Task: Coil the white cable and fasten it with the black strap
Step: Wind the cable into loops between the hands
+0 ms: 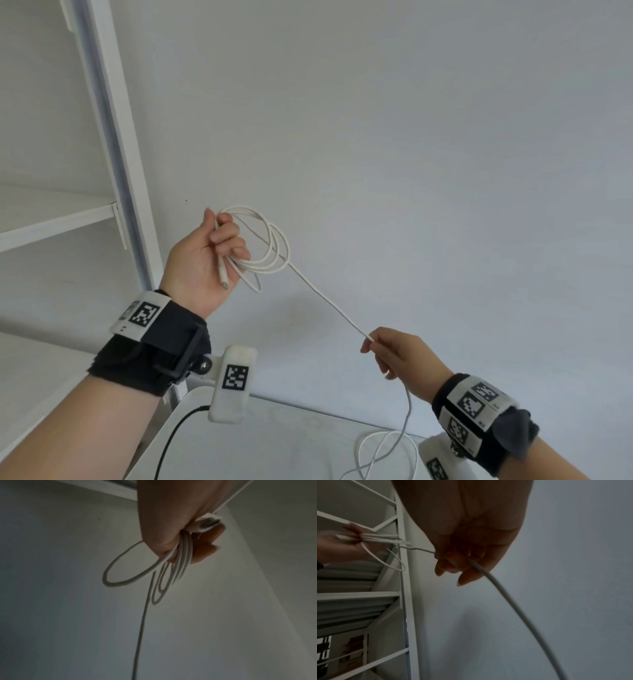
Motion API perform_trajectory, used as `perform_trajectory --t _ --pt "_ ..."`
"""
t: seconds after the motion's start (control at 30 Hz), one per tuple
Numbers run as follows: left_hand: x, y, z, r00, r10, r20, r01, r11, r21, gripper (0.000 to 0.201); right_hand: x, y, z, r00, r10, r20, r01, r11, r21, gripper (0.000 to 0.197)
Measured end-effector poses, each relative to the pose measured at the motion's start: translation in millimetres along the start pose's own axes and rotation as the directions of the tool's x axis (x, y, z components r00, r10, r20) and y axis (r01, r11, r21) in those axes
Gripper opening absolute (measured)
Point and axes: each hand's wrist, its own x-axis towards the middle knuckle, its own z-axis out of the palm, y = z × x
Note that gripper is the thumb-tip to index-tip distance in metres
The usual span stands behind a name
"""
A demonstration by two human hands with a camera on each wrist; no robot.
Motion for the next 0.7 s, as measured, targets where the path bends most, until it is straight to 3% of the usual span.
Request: perform_trajectory --t 0.1,0.2,0.43,0.7 --pt "1.3 -10.5 0.1 0.990 0.098 -0.098 -0.082 0.984 0.157 0.034 -3.7 -8.5 1.1 0.997 -0.071 0.032 0.077 0.974 -0.214 0.021" --pt "-0.2 -19.6 -1.6 0.985 0.146 -0.090 -0.119 0.959 0.259 0.035 -8.6 -26.6 4.8 0.987 -0.138 0.088 0.162 0.909 -0.385 0.023" --pt "-6.8 -39.1 4.4 0.994 0.105 -0.043 -0.065 0.838 0.541 0.027 -18.7 -75.0 8.2 0.944 -0.272 0.185 0.328 0.816 -0.476 0.025" --pt "-20.1 -61.0 9.0 0.997 -0.062 -0.038 0.068 0.605 0.793 0.030 -16.5 -107.7 3.2 0.902 -0.397 0.169 0.430 0.802 -0.415 0.020"
